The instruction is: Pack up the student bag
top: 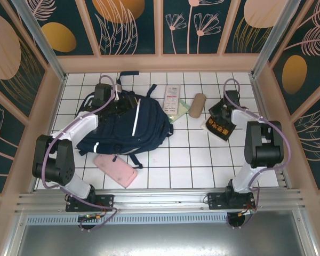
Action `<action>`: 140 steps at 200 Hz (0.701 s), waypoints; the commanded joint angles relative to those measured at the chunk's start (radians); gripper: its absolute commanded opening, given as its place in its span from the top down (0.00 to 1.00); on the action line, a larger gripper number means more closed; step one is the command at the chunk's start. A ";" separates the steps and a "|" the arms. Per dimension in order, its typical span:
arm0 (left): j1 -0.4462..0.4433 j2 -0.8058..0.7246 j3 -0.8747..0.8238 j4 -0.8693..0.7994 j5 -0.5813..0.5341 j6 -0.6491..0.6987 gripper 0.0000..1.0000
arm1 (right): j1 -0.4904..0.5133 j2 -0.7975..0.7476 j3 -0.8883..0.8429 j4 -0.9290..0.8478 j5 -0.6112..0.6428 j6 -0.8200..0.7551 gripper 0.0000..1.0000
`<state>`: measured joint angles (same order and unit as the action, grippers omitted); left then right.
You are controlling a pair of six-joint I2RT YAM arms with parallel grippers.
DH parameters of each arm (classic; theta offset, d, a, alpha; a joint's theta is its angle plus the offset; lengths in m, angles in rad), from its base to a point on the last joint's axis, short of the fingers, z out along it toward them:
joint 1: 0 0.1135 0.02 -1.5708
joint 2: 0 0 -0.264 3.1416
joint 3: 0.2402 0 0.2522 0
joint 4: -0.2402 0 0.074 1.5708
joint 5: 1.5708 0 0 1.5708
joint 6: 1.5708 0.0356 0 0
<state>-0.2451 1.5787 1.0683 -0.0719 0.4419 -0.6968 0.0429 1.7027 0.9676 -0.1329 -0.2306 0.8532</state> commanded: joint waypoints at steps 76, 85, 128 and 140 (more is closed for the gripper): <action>-0.382 -0.061 0.060 0.000 -0.169 0.030 0.40 | 0.051 -0.385 -0.308 0.201 -0.212 0.392 1.00; -0.412 -0.040 0.026 0.083 -0.125 -0.012 0.39 | 0.051 -0.394 -0.325 0.222 -0.232 0.404 1.00; -0.533 0.129 0.083 0.229 -0.055 0.045 0.36 | 0.054 -0.442 -0.386 0.269 -0.271 0.447 1.00; -0.543 0.203 0.100 0.265 -0.020 0.047 0.36 | 0.054 -0.455 -0.395 0.270 -0.276 0.452 1.00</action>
<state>-0.7227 1.6276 1.0943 0.0280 0.3439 -0.6960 0.0879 1.3109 0.6186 0.0818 -0.4507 1.2469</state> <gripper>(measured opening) 0.637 0.050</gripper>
